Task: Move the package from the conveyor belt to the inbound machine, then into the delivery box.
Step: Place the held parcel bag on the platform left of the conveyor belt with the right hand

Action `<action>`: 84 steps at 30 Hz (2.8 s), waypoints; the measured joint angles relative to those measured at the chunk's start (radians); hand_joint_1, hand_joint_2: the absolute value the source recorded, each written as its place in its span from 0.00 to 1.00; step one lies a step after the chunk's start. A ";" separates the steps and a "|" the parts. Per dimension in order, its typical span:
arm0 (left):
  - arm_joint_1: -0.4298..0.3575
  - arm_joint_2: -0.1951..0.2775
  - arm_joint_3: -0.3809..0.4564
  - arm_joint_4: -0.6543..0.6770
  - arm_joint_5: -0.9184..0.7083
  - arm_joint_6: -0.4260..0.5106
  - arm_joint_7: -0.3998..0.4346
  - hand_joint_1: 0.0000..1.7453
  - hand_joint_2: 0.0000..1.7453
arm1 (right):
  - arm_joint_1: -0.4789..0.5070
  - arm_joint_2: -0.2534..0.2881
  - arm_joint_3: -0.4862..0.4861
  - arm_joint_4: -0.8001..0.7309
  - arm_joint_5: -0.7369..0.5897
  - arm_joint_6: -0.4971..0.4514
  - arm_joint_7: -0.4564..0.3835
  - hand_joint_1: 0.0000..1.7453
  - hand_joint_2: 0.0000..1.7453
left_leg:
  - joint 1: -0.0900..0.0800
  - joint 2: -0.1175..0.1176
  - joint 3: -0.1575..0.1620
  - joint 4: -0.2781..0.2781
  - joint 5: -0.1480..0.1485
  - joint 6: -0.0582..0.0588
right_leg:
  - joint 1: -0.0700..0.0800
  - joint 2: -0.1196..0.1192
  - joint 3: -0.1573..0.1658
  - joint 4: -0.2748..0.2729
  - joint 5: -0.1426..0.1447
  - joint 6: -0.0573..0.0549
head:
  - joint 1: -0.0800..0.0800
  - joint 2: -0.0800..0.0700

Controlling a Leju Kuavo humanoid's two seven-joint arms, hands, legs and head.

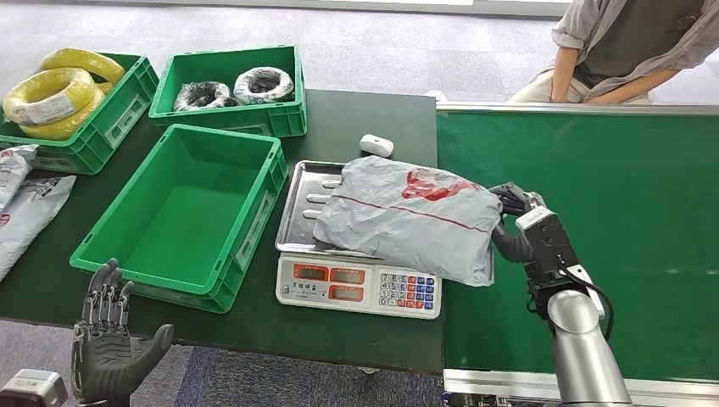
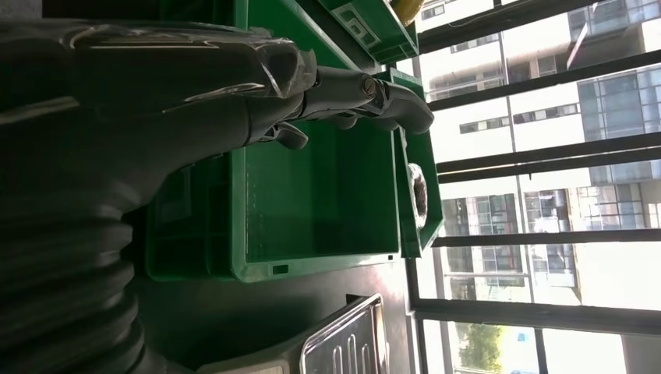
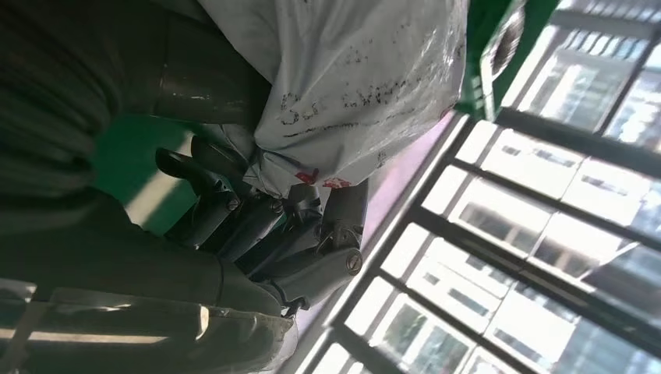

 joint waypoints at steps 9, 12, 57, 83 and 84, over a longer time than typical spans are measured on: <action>0.038 -0.020 0.018 -0.024 -0.001 -0.005 0.001 0.00 1.00 | 0.049 -0.102 -0.183 0.183 -0.023 -0.067 -0.008 0.70 1.00 | 0.000 0.001 0.000 0.000 0.000 0.000 | 0.000 0.000 -0.001 0.000 0.000 0.000 | 0.000 0.000; 0.045 -0.022 0.020 -0.024 0.000 -0.005 0.001 0.00 1.00 | 0.068 -0.111 -0.215 0.196 -0.043 -0.079 -0.023 0.00 1.00 | 0.000 0.001 0.000 0.000 0.000 0.000 | 0.000 0.000 -0.001 0.000 0.000 0.000 | 0.000 0.000; -0.037 0.051 -0.189 -0.014 -0.017 -0.018 -0.020 0.00 1.00 | 0.163 -0.060 -0.248 0.069 -0.072 -0.111 -0.073 1.00 1.00 | 0.000 0.002 0.000 0.000 0.000 0.000 | 0.000 0.001 0.000 0.000 0.000 0.000 | 0.000 0.000; -0.401 0.055 -0.708 0.252 -0.252 -0.010 0.100 0.00 1.00 | -0.092 0.178 0.046 0.238 0.037 -0.020 -0.073 0.91 1.00 | 0.001 0.004 0.001 0.000 0.001 0.000 | 0.001 0.002 -0.001 0.001 0.001 0.000 | 0.000 0.000; -0.406 0.054 -0.710 0.256 -0.250 -0.010 0.102 0.00 1.00 | -0.108 0.193 0.066 0.250 0.038 -0.018 -0.070 0.66 1.00 | 0.001 0.004 0.001 0.000 0.001 0.000 | 0.001 0.002 -0.001 0.001 0.001 0.000 | 0.000 0.000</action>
